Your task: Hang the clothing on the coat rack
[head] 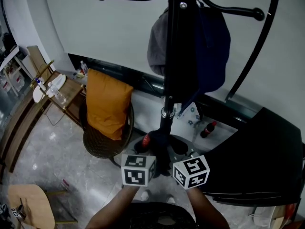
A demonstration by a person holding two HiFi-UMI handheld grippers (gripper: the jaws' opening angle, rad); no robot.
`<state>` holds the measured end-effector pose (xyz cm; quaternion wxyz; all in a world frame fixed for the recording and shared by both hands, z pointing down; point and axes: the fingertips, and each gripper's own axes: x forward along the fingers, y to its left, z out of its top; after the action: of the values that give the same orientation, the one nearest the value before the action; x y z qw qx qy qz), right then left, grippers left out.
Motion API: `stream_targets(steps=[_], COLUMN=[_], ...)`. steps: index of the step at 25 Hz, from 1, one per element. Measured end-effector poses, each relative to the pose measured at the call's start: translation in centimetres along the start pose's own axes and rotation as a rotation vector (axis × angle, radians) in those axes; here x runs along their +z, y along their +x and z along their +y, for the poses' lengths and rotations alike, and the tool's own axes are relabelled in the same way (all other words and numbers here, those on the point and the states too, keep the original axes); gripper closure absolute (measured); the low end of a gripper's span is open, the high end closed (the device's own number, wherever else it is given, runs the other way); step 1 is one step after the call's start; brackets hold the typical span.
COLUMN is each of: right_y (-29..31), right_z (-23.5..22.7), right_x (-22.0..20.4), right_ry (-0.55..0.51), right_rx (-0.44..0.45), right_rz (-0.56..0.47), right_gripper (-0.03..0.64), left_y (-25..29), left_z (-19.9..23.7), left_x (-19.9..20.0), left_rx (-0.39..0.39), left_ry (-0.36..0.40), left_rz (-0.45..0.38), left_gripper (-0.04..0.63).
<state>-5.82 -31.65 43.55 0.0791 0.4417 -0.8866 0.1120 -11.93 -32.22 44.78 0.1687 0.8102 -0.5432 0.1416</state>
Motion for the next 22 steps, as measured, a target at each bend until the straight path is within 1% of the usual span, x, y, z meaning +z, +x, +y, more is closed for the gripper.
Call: stream_targets(steps=[6, 22], right_y=[-0.2, -1.4], right_z=[0.3, 1.1], right_x=[-0.3, -1.2], right_ry=[-0.012, -0.029], right_rx=[0.0, 0.041], right_rz=[0.001, 0.019], right_gripper=[0.586, 0.584], left_y=[-0.4, -1.3], left_z=[-0.1, -0.9], left_x=[-0.5, -1.8], left_rx=[0.008, 0.048], left_ry=[-0.004, -0.008], left_rz=[0.011, 0.025], left_gripper=[0.569, 0.569])
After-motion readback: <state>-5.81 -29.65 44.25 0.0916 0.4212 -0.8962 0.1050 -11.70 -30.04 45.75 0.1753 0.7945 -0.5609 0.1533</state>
